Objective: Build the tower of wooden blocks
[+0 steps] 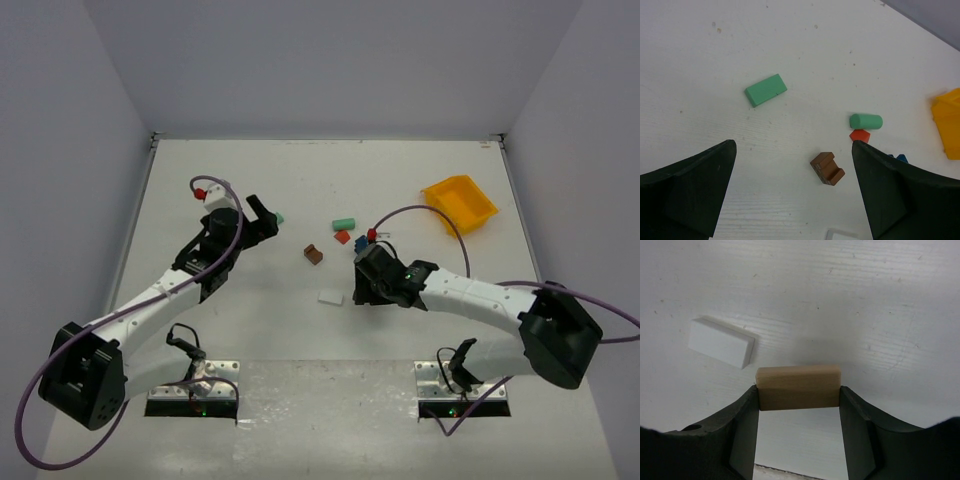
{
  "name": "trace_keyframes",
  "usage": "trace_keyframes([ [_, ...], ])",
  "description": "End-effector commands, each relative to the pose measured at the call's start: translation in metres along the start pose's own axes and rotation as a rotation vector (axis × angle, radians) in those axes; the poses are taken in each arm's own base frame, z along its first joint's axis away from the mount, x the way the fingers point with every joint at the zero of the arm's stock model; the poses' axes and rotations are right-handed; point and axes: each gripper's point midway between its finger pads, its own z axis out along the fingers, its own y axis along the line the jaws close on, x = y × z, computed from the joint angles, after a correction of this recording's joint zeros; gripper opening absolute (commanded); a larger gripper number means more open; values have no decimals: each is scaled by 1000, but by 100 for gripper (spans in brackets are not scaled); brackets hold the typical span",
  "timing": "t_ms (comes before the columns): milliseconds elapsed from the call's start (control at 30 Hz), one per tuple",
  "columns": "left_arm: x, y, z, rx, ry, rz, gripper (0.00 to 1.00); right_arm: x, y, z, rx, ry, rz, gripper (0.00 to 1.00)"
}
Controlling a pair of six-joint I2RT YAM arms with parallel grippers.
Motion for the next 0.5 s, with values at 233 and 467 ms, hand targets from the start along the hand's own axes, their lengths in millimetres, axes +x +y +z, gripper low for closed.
trace_keyframes([
  [233, -16, 2, -7, 2, -66, -36, 100, 2, 29, 25, 44, -9, 116, 28],
  [467, -15, 2, -6, 1, -63, -35, 100, 0, 35, 28, 28, -12, 124, 35],
])
